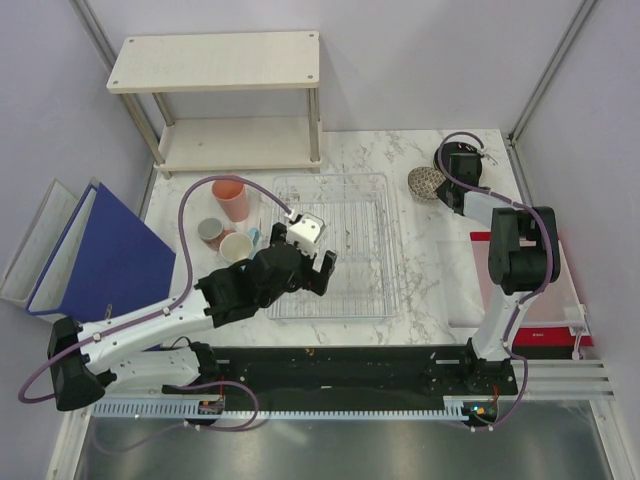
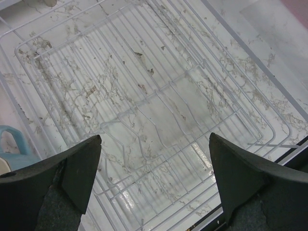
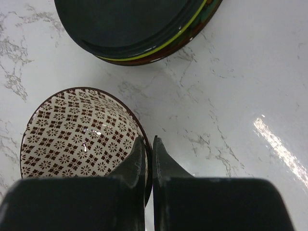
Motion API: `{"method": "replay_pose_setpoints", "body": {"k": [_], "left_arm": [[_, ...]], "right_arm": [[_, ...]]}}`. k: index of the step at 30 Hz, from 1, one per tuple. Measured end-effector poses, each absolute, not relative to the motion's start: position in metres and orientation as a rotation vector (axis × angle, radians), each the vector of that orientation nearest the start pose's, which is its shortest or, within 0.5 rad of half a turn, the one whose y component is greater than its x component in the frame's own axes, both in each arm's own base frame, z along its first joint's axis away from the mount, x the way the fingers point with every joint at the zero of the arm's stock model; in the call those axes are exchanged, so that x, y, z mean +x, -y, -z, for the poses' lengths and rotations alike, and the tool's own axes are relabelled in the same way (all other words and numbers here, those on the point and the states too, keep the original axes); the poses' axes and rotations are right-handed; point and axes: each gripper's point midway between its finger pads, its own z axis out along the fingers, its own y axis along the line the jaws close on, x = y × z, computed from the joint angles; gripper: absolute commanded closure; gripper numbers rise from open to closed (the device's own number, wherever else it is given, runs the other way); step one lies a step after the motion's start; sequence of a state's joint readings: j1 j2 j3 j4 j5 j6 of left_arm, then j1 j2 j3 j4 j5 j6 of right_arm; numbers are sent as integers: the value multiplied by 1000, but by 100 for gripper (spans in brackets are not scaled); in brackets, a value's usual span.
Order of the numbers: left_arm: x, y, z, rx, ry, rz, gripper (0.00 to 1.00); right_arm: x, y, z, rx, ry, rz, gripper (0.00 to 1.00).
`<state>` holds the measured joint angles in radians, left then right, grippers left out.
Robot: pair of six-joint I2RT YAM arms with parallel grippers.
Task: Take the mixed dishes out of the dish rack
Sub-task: Place the bowl at the center of the board, then reset both arms
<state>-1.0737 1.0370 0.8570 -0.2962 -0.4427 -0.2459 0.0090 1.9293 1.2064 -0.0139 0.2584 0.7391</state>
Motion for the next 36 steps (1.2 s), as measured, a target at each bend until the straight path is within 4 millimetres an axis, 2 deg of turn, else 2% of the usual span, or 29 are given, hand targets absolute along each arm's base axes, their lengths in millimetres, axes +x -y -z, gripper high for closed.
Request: {"method": "replay_pose_setpoints", "body": {"k": [2,3,6,9,13,18,20,22,26,29,33,36], "left_arm": [[216,259,-210,555,-1944,389,1],[216,260,-209,557,-1946,388,1],[217,261,-205,564,-1956,380,1],[217,262,-201,571,-1963,375,1],[216,264,-199,576,-1970,377,1],[216,264,-199,566,-1973,385,1],[216,264,-200,561,-1972,388,1],[216,264,-201,559,-1971,390,1],[215,263,-201,555,-1982,387,1],[216,267,-205,530,-1988,403,1],[219,275,-208,480,-2009,434,1],[221,283,-208,433,-2040,456,1]], "right_arm": [[507,13,-52,920,-2068,-96,80],[508,13,-52,915,-2064,-97,63],[509,13,-52,897,-2067,-97,44],[502,12,-43,878,-2094,-91,35],[493,11,-33,874,-2124,-82,29],[492,6,-51,884,-2094,-135,22],[492,3,-70,898,-2057,-180,20],[495,0,-100,900,-1995,-231,19],[501,-10,-170,873,-1876,-325,18],[490,-24,-223,833,-1793,-418,18],[449,-56,-287,711,-1684,-536,18],[394,-106,-327,523,-1630,-630,17]]}}
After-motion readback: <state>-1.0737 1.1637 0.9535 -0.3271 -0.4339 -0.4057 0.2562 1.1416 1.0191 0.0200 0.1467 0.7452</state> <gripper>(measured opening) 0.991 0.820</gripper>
